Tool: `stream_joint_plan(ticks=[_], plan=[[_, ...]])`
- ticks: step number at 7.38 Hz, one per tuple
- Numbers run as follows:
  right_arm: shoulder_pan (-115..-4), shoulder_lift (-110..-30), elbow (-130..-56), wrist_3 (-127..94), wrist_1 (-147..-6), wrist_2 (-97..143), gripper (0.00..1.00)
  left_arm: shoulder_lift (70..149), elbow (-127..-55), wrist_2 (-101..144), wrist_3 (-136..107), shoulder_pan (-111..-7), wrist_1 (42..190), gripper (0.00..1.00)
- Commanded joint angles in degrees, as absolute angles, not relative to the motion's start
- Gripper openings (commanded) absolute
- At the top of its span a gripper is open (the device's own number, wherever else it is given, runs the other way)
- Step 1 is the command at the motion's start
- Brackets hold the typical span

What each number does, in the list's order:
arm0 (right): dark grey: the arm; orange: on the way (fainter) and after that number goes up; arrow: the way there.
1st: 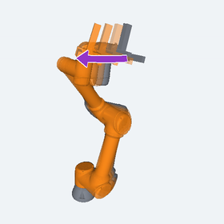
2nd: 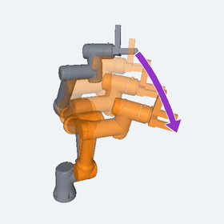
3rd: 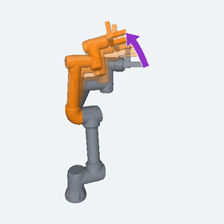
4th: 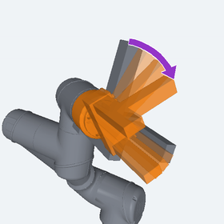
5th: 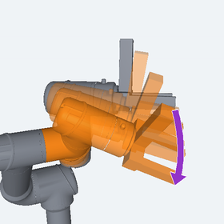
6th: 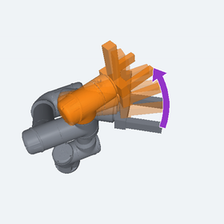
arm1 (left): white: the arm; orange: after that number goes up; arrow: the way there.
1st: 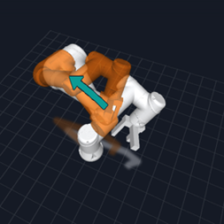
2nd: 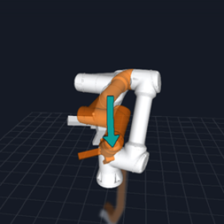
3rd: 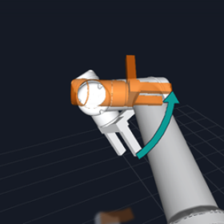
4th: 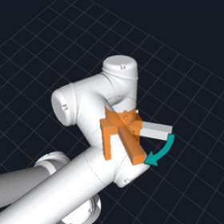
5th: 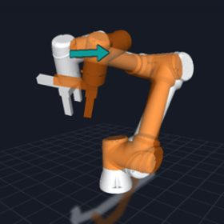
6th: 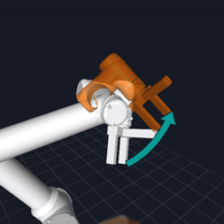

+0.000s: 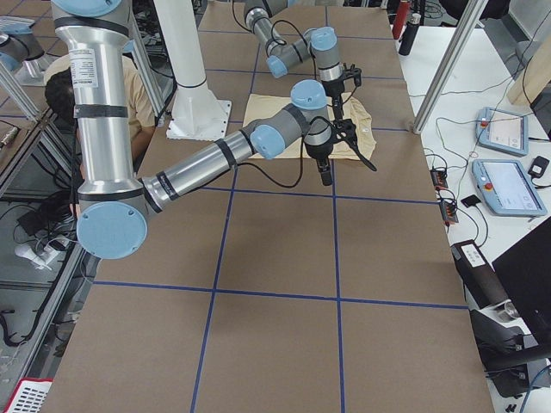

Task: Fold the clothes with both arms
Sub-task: 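Carry the sleeve with the left gripper across the shirt body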

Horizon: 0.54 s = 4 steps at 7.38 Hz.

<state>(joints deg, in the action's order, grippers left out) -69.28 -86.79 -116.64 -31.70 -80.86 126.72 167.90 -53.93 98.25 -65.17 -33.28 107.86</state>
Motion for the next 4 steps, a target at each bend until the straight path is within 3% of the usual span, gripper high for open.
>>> stream_joint_plan(ticks=[1, 2, 4], plan=[[-69.3, -86.3, -117.1, -34.3, -80.9, 126.6, 0.99, 165.8, -56.1, 99.8, -57.2, -33.3, 104.6, 1.0], [-69.1, -86.0, -117.7, -38.5, -80.8, 126.6, 0.99, 161.9, -61.1, 102.5, -53.8, -33.4, 101.7, 1.0], [-64.8, -86.0, -121.4, -46.2, -81.0, 125.5, 0.99, 148.2, -79.0, 106.8, -51.5, -33.5, 101.6, 1.0]])
